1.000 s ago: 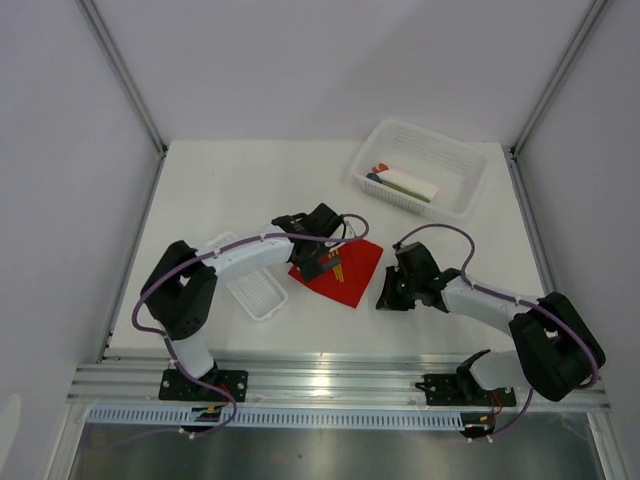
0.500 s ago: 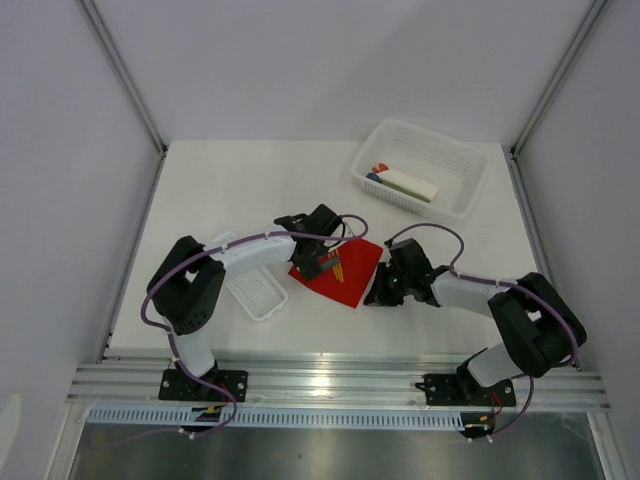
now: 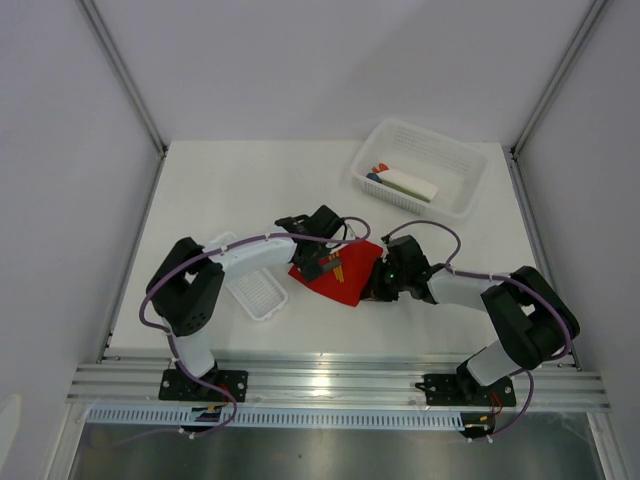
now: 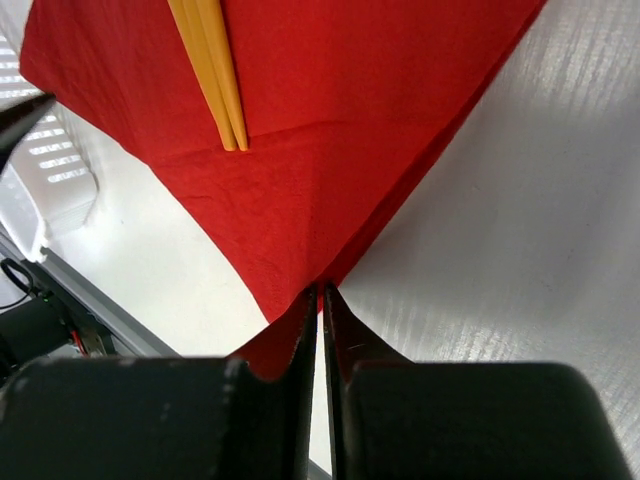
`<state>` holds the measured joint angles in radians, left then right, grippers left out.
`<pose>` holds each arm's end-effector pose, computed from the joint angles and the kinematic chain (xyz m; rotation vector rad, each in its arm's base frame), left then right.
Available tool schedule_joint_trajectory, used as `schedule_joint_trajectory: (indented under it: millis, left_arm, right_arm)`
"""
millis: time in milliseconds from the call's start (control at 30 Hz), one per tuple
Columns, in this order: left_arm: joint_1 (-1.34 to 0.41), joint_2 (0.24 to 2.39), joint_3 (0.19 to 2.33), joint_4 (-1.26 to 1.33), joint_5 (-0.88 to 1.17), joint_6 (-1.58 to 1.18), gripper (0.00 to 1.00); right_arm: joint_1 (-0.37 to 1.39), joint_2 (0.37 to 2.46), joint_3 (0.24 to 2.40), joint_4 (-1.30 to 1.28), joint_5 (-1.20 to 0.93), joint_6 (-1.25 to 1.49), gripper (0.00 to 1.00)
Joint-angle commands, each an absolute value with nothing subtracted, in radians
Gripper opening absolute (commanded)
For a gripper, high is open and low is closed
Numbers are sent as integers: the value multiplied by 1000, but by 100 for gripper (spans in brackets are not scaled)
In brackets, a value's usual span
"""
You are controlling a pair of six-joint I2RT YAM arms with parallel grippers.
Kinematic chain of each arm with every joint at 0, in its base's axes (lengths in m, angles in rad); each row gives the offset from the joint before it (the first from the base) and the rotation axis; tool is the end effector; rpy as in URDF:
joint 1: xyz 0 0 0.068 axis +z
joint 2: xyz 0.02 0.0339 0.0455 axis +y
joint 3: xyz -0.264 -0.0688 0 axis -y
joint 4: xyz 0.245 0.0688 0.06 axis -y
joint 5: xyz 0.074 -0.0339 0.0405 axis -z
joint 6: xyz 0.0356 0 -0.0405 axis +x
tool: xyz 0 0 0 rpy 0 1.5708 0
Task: Place the utensils on the paper napkin and roll it up
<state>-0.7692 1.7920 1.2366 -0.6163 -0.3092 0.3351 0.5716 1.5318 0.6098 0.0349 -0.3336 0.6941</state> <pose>0.2659 -0.2424 0.1934 1.3304 2.3201 0.2904 0.2238 0.1578 0.1349 0.0037 2.6386 0.9119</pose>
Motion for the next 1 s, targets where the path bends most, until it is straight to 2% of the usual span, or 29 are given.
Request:
schedule_joint_trajectory:
  millis: [0,500,967]
  left_arm:
    - [-807,1714,1233,-633,-255,386,95]
    - [-902,1683,1261,-654,72,417,97]
    - [-1005,1741,1256,-514,57,384,99]
  right_arm:
    - [565,1548,644,86,-356,719,8]
    - [528,1552,663,123,-419,768,8]
    - [488,1591,638,224,-485,874,6]
